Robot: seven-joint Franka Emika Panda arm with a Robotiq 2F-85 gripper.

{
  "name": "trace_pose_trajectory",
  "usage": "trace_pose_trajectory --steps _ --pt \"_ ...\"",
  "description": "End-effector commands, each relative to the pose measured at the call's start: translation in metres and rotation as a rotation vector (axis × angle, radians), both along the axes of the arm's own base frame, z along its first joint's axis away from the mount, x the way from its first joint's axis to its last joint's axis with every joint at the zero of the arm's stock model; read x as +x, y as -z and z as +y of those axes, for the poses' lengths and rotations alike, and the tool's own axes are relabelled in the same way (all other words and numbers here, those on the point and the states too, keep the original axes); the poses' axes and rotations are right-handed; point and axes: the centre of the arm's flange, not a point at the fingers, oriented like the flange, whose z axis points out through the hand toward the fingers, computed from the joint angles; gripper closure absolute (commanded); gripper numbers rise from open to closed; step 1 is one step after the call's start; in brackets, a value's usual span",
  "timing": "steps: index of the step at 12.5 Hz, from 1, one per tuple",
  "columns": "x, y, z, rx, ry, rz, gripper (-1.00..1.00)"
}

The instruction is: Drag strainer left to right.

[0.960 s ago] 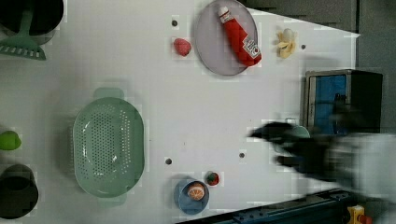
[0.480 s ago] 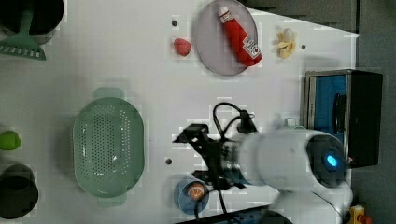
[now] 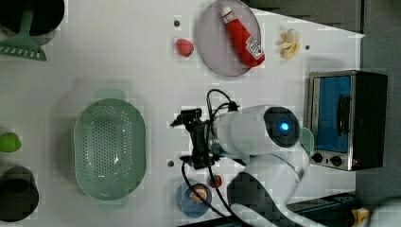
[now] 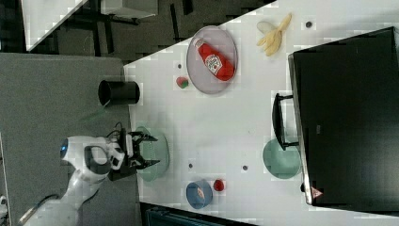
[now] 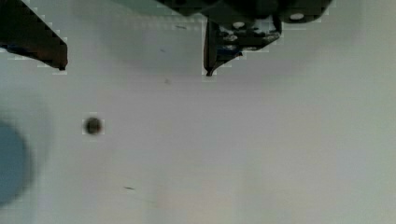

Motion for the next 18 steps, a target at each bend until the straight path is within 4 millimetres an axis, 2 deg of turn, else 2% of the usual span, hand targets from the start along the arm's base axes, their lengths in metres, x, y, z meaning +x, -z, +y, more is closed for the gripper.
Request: trace_pose_trajectory --steps 1,5,8,13,18 --pt "0.000 0.022 0.002 0.052 0.114 0.004 -1.00" --pt "-0.003 0.061 -0.014 0.052 0.115 -0.008 -1.00" --pt "-0.006 0.080 -0.028 0.050 0.129 -0.016 -1.00" --pt "-0.001 0.096 -0.063 0.012 0.157 -0.033 -1.00" --pt "0.008 0.091 -0.110 -0.032 0.210 -0.062 -1.00"
